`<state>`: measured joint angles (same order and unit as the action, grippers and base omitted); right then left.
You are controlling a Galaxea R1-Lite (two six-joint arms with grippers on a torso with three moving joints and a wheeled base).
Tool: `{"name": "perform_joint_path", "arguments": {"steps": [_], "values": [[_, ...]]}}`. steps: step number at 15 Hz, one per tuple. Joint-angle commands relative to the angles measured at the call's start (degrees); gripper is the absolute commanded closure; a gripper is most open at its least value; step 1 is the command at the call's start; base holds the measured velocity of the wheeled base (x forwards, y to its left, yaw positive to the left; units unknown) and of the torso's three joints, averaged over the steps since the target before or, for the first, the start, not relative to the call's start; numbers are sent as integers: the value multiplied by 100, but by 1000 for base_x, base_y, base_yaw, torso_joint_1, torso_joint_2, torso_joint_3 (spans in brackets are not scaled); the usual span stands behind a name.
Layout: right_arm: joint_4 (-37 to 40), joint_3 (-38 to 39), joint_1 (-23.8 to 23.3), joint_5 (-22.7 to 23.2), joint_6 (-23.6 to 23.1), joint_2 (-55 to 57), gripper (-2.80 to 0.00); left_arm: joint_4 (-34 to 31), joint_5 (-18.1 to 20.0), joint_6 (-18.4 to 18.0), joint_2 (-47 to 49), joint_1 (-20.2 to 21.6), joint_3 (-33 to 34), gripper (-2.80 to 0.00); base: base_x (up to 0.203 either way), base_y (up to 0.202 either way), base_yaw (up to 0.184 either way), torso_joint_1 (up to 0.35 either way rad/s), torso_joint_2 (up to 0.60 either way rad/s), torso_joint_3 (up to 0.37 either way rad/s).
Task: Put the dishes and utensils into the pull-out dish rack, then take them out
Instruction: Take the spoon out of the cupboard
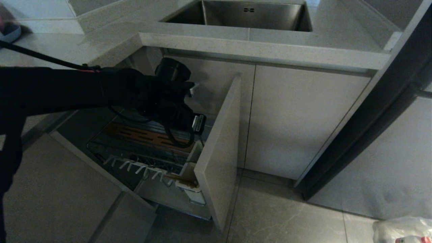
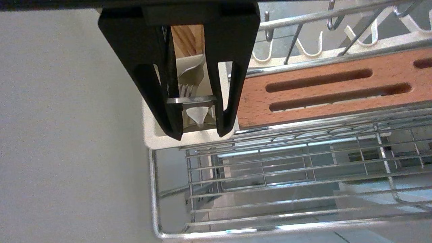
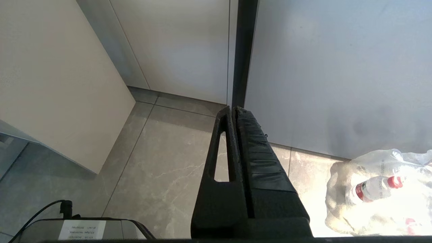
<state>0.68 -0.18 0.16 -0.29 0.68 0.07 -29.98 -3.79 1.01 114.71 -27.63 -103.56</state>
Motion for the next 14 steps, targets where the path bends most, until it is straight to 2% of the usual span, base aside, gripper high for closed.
{"name": "perform_joint_path", "arguments": {"steps": [1,12,14], "values": [[2,1,2,3,2,1,0,-17,1,97,-232,-26,13,0,0,0,0,0,0,0],[2,1,2,-6,2,1,0,-9,-1,121,-433,-68,74,0,0,0,0,0,0,0],[2,1,2,-4,2,1,0,-8,1,253,-516,-103,73,0,0,0,0,0,0,0]]}}
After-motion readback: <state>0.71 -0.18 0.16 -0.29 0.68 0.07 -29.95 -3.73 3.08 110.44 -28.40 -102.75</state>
